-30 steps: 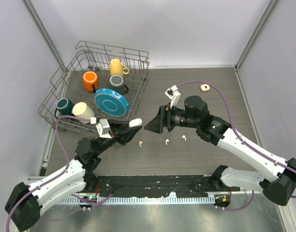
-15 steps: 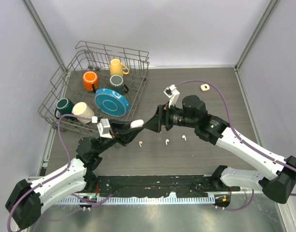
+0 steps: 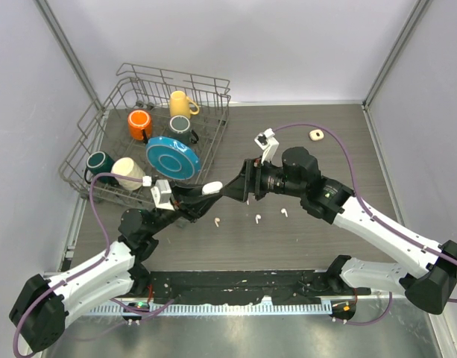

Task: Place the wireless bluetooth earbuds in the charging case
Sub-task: Open the charging case.

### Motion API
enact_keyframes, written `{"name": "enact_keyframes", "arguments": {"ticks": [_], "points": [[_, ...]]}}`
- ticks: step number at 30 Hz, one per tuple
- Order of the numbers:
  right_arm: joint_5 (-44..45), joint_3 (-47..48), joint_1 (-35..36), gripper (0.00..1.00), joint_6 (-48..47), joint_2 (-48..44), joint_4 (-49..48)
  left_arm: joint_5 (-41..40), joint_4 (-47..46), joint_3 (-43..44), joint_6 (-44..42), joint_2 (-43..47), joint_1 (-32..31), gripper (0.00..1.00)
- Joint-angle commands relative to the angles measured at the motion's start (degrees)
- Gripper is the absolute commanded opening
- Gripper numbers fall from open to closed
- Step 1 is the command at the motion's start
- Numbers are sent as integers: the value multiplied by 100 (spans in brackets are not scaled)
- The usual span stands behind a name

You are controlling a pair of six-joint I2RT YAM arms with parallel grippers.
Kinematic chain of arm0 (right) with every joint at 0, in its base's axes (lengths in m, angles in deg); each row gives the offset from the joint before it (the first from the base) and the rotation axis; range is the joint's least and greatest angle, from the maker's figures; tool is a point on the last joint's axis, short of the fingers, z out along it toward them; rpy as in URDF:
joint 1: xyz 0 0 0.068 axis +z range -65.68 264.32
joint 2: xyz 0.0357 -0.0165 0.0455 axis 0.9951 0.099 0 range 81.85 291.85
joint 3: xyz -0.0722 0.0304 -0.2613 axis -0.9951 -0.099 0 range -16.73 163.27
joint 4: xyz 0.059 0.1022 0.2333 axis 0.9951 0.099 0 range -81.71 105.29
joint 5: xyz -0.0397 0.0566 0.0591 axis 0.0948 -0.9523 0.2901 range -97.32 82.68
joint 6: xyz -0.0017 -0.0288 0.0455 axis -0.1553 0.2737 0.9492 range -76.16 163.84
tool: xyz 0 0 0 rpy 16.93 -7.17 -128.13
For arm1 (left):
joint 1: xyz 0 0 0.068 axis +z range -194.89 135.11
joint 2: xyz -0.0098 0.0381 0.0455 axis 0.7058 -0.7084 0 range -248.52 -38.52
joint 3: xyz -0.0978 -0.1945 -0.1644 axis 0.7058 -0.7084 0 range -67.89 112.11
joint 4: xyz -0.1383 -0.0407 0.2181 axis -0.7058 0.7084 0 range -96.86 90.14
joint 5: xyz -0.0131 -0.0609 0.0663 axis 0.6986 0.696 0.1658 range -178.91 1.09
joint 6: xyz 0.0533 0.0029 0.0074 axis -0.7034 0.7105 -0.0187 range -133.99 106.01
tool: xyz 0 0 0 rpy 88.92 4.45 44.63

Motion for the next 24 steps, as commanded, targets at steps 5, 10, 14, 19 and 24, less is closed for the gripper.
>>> {"name": "enact_keyframes", "arguments": {"ticks": [5,10,14,19,24], "points": [[288,-47,19,75,442,21,-815,571,-47,279,17,56,-71,0],[332,-29,10,74,548,92,-867,632,94,332,-28,91,-71,0],[305,-38,10,75,653,118,-955,711,138,367,-36,83,-62,0],[323,-47,2,75,715,136,-1043,720,182,376,-45,109,-62,0],[314,-82,-25,74,794,110,-1078,738,261,376,-36,188,-71,0]]}}
